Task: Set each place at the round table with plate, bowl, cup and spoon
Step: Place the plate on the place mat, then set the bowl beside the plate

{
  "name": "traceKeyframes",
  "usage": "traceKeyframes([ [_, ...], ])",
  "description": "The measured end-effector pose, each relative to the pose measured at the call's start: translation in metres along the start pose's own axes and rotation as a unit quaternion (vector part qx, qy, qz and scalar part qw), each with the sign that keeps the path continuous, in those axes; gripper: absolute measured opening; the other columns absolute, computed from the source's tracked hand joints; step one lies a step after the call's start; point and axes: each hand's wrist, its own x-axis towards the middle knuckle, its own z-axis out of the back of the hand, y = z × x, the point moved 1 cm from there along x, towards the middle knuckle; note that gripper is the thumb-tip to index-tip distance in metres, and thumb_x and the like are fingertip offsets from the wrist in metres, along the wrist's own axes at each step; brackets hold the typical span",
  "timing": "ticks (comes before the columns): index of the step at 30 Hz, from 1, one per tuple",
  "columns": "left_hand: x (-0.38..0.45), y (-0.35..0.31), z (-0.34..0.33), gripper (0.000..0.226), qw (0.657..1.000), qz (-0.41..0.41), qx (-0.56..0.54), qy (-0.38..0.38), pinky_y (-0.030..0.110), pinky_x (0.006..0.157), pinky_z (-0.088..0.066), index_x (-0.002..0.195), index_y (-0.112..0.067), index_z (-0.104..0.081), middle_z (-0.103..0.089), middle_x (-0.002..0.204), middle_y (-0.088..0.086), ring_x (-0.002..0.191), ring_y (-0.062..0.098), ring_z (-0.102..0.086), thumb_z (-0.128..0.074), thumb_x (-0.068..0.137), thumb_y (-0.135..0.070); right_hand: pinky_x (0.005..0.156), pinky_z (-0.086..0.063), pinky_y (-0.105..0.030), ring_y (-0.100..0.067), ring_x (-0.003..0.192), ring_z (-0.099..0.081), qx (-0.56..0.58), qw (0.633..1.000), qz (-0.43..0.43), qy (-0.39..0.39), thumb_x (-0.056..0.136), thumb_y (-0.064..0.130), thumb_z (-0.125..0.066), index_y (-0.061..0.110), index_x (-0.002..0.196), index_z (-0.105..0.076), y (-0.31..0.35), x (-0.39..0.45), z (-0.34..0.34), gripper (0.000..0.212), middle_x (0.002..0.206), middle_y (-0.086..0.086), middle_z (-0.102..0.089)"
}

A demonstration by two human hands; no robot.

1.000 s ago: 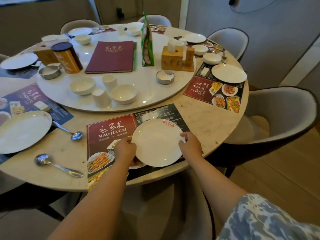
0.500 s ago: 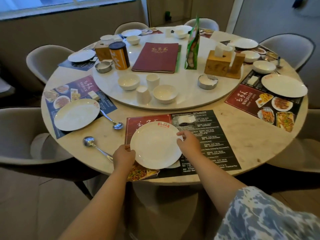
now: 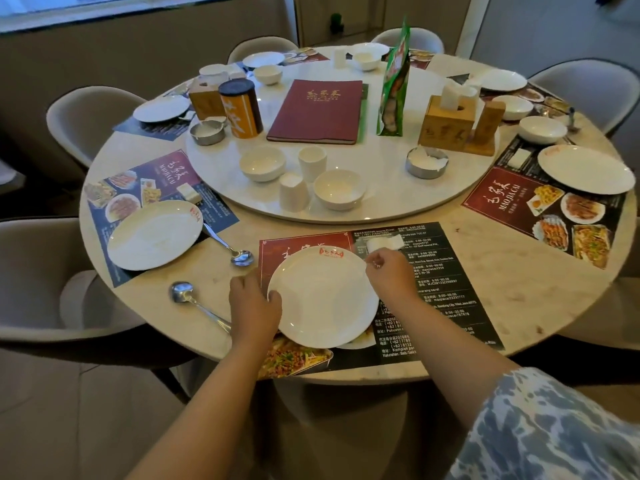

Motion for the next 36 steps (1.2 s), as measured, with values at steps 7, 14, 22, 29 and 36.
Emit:
traceKeyframes([
  [7, 0.074, -0.065, -0.026, 0.034, 0.992, -0.035, -0.103, 0.068, 0.027, 0.084, -0.047, 0.126, -0.016, -0.061, -0.06, 0.125, 0.002, 0.11, 0.016, -0.059, -0.052, 0.093, -0.014, 0.071, -0.05, -0.026, -0.012, 0.084, -0.058, 0.14, 0.989, -0.037, -0.028, 0.093, 0.011, -0.055, 0.016, 0.116, -0.06, 0.035, 0.064, 0.001, 0.024, 0.11, -0.001, -0.062],
  [14, 0.128, -0.099, -0.061, 0.05, 0.96, 0.053, -0.24, 0.132, 0.041, 0.101, -0.047, 0.14, -0.019, -0.049, -0.054, 0.139, 0.002, 0.119, 0.023, -0.057, -0.05, 0.09, -0.014, 0.081, -0.059, -0.04, -0.028, 0.093, -0.07, 0.249, 0.964, -0.097, -0.018, 0.094, 0.024, -0.054, 0.017, 0.142, -0.038, 0.059, 0.122, -0.021, 0.051, 0.127, -0.005, -0.054],
  [22, 0.134, -0.101, -0.075, 0.041, 0.938, 0.052, -0.308, 0.147, 0.042, 0.098, -0.051, 0.12, -0.03, -0.065, -0.067, 0.118, -0.003, 0.111, 0.017, -0.063, -0.058, 0.08, -0.018, 0.072, -0.062, -0.042, -0.031, 0.09, -0.069, 0.333, 0.93, -0.149, -0.046, 0.091, 0.006, -0.052, 0.019, 0.132, -0.047, 0.058, 0.135, -0.032, 0.043, 0.115, -0.005, -0.053],
  [29, 0.097, -0.106, -0.074, 0.034, 0.935, 0.051, -0.334, 0.109, 0.03, 0.087, -0.056, 0.127, -0.022, -0.058, -0.062, 0.124, -0.003, 0.107, 0.015, -0.064, -0.058, 0.093, -0.018, 0.081, -0.059, -0.044, -0.027, 0.106, -0.062, 0.321, 0.93, -0.149, -0.104, 0.09, 0.013, -0.051, 0.024, 0.131, -0.055, 0.028, 0.083, 0.0, 0.042, 0.127, -0.004, -0.057],
  [36, 0.023, -0.122, -0.082, 0.035, 0.942, 0.015, -0.283, 0.181, 0.034, 0.089, -0.055, 0.124, -0.017, -0.065, -0.067, 0.114, -0.001, 0.101, 0.018, -0.065, -0.058, 0.091, -0.011, 0.073, -0.06, -0.033, -0.025, 0.107, -0.06, 0.292, 0.937, -0.153, -0.118, 0.094, 0.013, -0.05, 0.027, 0.132, -0.058, -0.022, 0.016, 0.048, 0.041, 0.127, -0.001, -0.057],
])
